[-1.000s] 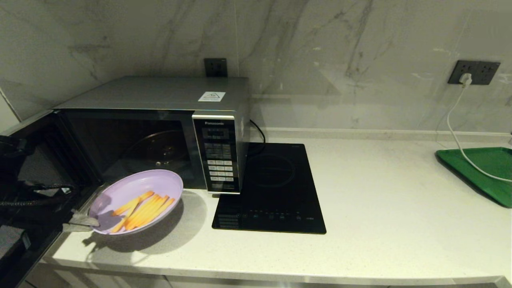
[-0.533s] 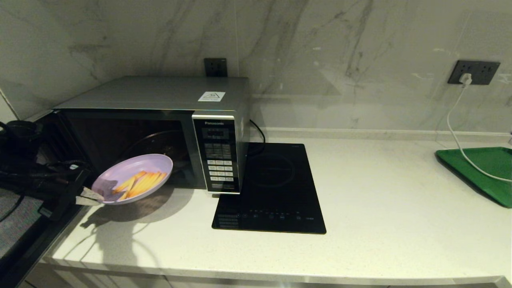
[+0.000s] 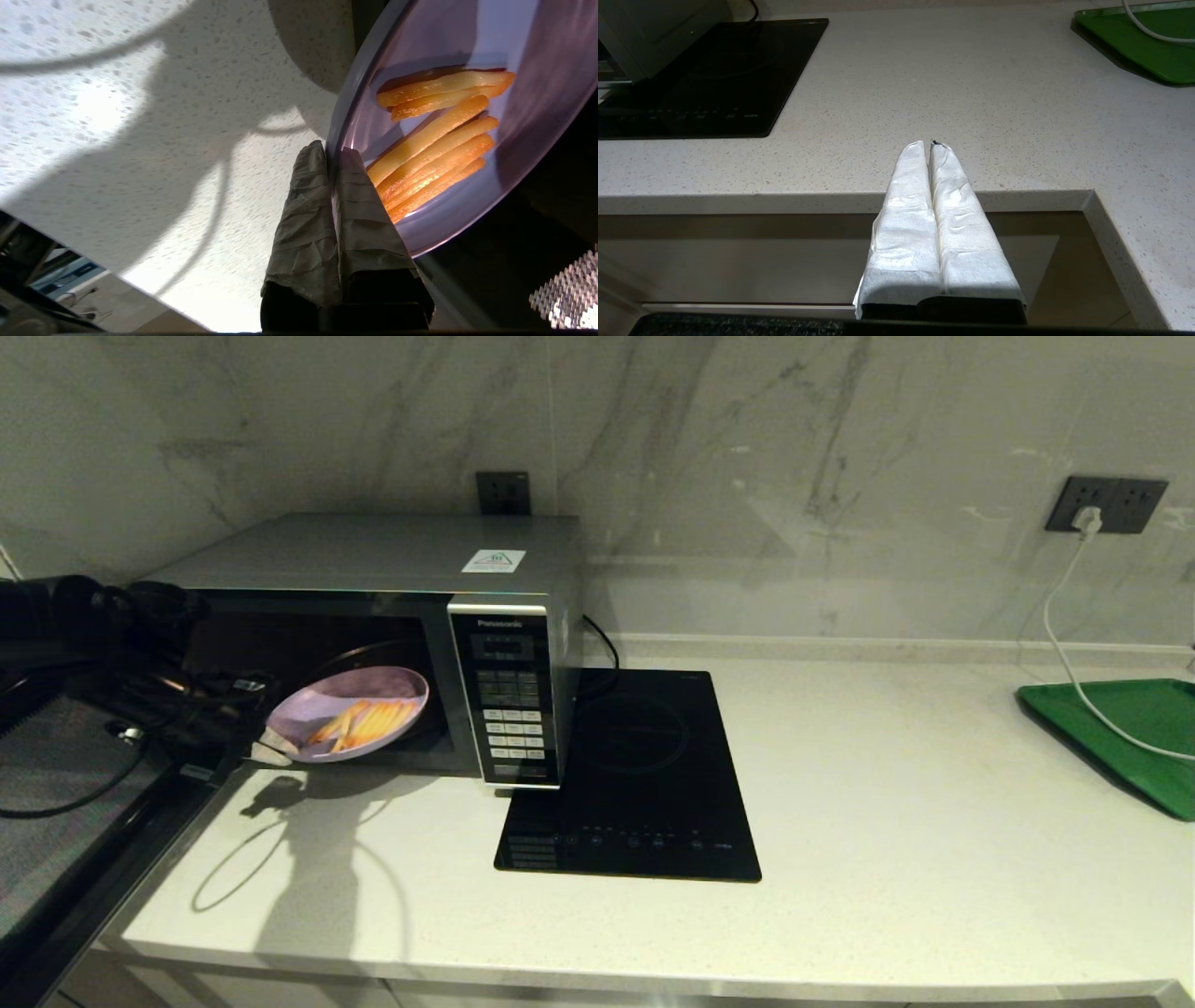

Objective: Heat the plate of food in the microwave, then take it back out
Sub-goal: Put the plate in the microwave oven

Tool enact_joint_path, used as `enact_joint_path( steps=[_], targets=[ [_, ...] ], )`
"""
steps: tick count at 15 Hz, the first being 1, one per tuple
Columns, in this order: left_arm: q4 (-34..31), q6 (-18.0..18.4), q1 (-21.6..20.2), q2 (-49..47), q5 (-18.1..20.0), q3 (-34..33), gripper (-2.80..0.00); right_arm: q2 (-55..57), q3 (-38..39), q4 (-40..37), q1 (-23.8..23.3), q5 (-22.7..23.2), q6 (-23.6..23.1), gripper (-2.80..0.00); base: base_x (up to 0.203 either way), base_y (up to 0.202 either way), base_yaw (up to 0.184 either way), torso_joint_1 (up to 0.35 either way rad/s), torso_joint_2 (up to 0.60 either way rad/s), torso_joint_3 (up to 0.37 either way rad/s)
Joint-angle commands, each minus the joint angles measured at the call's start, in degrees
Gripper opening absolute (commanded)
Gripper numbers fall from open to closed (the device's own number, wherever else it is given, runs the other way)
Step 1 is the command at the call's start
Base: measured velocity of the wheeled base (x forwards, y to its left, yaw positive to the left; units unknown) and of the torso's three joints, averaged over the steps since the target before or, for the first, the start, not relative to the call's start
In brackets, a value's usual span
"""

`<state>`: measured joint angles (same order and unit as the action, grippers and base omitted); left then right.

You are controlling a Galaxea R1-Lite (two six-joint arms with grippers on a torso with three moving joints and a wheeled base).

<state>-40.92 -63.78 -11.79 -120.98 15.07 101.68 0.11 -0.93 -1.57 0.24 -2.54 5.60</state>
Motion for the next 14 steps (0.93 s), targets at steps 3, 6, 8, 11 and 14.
enact_joint_path(
  steps=[3, 6, 8, 11, 14],
  targets=[
    [-1.6, -6.5, 3.5, -4.0, -4.4, 6.7, -2.8, 0.0, 0.0, 0.0, 0.0, 0.0, 0.0, -2.8, 0.0, 0.0, 0.0, 0.0, 0.0, 0.0],
    [-1.6, -9.2, 4.7, -4.2, -7.2, 9.7, -2.8, 0.0, 0.0, 0.0, 0.0, 0.0, 0.0, -2.8, 0.0, 0.0, 0.0, 0.0, 0.0, 0.0],
    [-1.4, -9.7, 5.0, -4.3, -8.4, 9.7, -2.8, 0.0, 0.0, 0.0, 0.0, 0.0, 0.0, -2.8, 0.0, 0.0, 0.0, 0.0, 0.0, 0.0],
    [0.0, -10.3, 5.0, -4.3, -8.4, 9.9, -2.8, 0.0, 0.0, 0.0, 0.0, 0.0, 0.0, -2.8, 0.0, 0.0, 0.0, 0.0, 0.0, 0.0],
    [2.1, -10.6, 4.9, -5.0, -8.4, 9.9, -2.8, 0.0, 0.0, 0.0, 0.0, 0.0, 0.0, -2.8, 0.0, 0.0, 0.0, 0.0, 0.0, 0.0]
  ],
)
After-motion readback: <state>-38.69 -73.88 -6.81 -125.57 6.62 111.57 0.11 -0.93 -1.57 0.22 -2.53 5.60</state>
